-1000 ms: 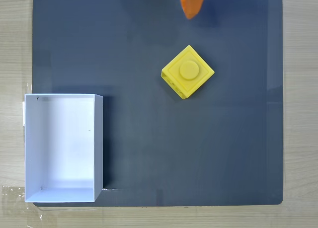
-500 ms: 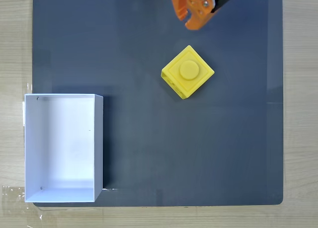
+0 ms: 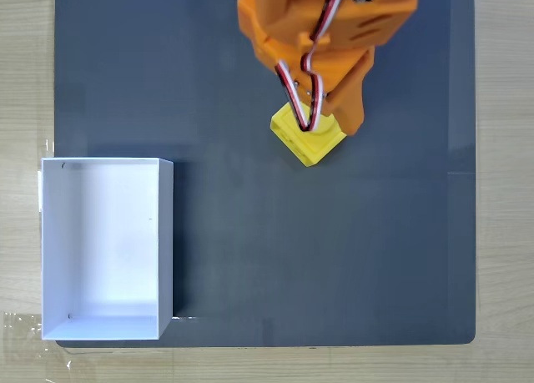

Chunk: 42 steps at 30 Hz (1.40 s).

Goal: Grasp a yellow block and put it in the box

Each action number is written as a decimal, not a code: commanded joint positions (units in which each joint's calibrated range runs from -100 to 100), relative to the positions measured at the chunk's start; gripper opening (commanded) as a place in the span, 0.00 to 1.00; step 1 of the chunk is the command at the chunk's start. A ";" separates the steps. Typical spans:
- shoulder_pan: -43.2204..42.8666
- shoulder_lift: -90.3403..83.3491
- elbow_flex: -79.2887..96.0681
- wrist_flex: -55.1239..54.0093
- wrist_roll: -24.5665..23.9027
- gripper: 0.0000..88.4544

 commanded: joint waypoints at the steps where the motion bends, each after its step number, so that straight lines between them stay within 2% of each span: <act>1: -0.11 2.33 -2.66 -2.18 0.29 0.46; 5: -0.70 5.64 -2.57 -3.58 0.19 0.49; 20: -3.82 17.93 -2.48 -13.26 -0.13 0.47; 27: -3.90 17.84 -2.66 -16.14 -0.13 0.33; 35: -4.83 12.08 -2.75 -18.67 -0.13 0.32; 40: -5.59 2.50 -3.66 -26.70 -0.23 0.32; 42: -5.08 -0.80 -4.29 -32.72 -1.81 0.32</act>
